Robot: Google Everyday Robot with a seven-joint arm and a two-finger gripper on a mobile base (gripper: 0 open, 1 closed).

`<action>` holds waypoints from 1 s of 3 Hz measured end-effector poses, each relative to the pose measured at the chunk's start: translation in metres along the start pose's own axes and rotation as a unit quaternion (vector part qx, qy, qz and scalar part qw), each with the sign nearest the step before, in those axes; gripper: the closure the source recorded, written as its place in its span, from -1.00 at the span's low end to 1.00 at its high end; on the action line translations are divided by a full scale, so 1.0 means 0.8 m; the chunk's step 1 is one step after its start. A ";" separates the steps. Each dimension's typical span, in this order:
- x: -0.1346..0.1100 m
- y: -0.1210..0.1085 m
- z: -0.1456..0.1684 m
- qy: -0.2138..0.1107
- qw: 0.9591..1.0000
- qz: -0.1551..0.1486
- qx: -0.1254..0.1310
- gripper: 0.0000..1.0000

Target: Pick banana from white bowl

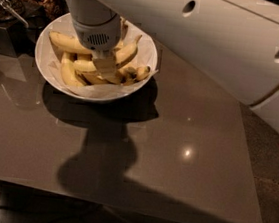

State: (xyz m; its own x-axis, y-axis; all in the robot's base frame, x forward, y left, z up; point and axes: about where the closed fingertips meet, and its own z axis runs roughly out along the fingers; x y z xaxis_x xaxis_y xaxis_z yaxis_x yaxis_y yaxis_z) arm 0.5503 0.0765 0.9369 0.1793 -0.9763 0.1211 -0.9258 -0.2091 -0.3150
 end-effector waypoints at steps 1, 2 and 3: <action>0.003 0.002 -0.024 -0.009 1.000 0.005 0.022 1.00; 0.006 0.011 -0.047 -0.027 0.999 0.007 0.042 1.00; 0.013 0.034 -0.070 -0.071 0.996 0.000 0.059 1.00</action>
Offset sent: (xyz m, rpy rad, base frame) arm -0.0376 -0.0145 0.0481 0.0987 -0.0848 0.0159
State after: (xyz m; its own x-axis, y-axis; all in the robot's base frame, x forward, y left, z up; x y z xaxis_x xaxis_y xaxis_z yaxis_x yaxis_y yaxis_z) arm 0.5084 0.0636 0.9826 0.2328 -0.9725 -0.0111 -0.8813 -0.2061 -0.4253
